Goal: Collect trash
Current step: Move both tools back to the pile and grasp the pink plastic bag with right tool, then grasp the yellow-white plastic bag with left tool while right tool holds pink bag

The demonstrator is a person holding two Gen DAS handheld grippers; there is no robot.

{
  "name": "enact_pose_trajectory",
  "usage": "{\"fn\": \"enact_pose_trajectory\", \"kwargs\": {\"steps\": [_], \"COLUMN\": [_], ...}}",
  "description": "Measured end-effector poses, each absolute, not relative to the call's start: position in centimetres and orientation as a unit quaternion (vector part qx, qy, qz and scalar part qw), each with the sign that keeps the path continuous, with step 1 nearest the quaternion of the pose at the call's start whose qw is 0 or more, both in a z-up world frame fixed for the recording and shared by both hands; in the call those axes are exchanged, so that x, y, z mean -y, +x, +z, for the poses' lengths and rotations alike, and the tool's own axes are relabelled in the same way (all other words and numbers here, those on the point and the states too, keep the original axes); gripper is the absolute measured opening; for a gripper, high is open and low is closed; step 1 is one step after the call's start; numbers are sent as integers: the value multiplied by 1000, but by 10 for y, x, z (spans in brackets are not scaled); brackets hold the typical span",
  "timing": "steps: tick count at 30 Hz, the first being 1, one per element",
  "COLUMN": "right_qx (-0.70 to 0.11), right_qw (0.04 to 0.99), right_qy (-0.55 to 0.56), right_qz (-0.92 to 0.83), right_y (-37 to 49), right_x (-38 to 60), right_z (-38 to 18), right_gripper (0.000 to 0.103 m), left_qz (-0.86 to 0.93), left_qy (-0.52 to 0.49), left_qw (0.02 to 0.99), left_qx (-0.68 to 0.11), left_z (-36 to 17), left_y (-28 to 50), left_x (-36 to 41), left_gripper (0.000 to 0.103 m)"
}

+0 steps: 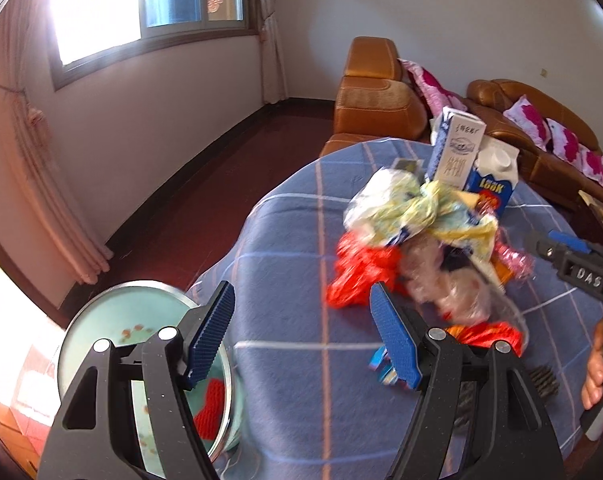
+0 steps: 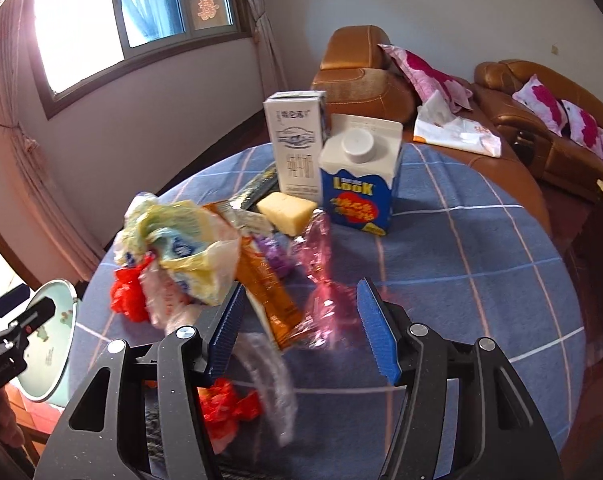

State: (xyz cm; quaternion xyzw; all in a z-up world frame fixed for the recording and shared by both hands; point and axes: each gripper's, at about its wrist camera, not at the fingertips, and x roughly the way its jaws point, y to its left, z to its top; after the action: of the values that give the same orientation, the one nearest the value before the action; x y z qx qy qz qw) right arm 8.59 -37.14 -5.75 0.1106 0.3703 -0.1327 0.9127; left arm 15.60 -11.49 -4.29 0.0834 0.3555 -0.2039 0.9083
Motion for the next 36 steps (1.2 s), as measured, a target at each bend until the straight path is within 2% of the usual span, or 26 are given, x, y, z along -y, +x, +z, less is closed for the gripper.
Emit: {"fn": "enact_pose_trajectory", "kwargs": {"steps": [10,13,17,20,21,25,27,30,31,36], "right_qx": [-413,-427,-449,-452,-452,-451,-450,-446,-443,-417], "right_qw": [898,893,882,879,881,884,885,886,887,898], "right_qy": [110,109,117,129,125,103,95,103,106,107], "right_qz": [-105,-91,-80,-72,-72,-70,-70,-71,-71,-84], "right_y": [124,135,143,144,144,142,140,136,133,115], "right_x": [397,399,406,411,411,405,402,405,405,409], "right_z": [-85,-97,-114,-122,-122,-122,-123,-121,-119,-96], "right_gripper": [58,58,47,45,43,33,23,19,19,18], "left_qz": [-252,-276,-283,-295,-300,-315,-324,-329,-332,-333], "left_qy": [89,84,87,83,80,72,79,88,90,88], "left_qw": [900,888,881,874,871,861,859,857,857,862], "left_qx": [-344,-358,-368,-378,-382,-392,-389,-386,-383,-373], "left_z": [-37,-45,-56,-64,-66,-70,-71,-69,-69,-55], "left_y": [213,227,236,238,238,236,232,225,224,213], "left_x": [170,183,196,203,204,206,210,214,215,213], "left_gripper": [70,73,73,70,69,48,33,16,3,0]}}
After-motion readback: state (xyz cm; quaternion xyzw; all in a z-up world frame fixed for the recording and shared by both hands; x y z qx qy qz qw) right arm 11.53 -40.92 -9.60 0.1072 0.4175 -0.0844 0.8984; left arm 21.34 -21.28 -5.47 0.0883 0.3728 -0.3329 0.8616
